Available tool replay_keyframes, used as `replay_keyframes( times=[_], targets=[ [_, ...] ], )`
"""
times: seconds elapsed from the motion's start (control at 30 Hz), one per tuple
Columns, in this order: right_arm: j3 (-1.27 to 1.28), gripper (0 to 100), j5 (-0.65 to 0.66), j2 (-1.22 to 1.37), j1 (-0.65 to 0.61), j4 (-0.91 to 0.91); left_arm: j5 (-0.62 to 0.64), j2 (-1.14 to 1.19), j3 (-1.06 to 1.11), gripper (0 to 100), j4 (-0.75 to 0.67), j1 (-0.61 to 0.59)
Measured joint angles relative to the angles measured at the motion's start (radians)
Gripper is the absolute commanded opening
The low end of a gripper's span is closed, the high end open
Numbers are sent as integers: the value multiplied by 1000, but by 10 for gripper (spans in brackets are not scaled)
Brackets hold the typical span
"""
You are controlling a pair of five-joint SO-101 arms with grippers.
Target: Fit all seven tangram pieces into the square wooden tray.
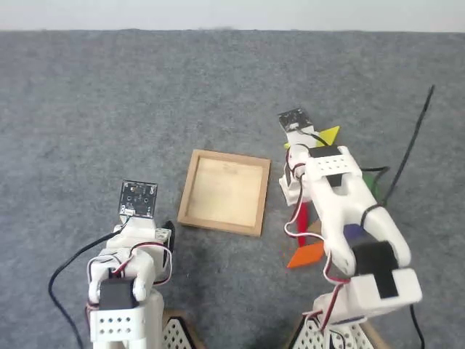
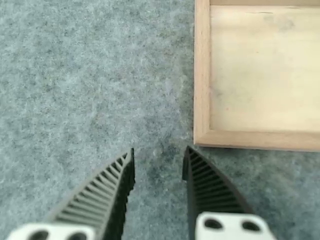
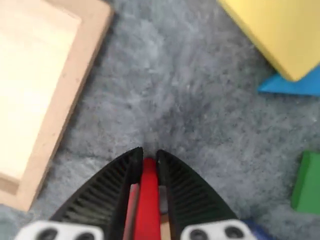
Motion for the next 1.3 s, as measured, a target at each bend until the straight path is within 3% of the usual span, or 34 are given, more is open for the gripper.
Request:
replay_keyframes(
  times=[0.33, 0.5, 0.7, 1.03, 1.2, 1.3],
  targets=[
    [0, 6, -20, -255, -3, 63, 0, 0, 0, 153, 0, 0],
    [-86, 6, -63, -242, -92, 63, 0, 0, 0, 153, 0, 0],
    [-307, 6, -107, -20, -221, 78, 0, 0, 0, 153, 0, 0],
    [-901, 18, -264, 509, -296, 264, 0, 0, 0, 153, 0, 0],
    [-1160, 229, -285, 695, -370, 379, 0, 0, 0, 153, 0, 0],
    [-1303, 276, -288, 767, -410, 470, 0, 0, 0, 153, 0, 0]
  ],
)
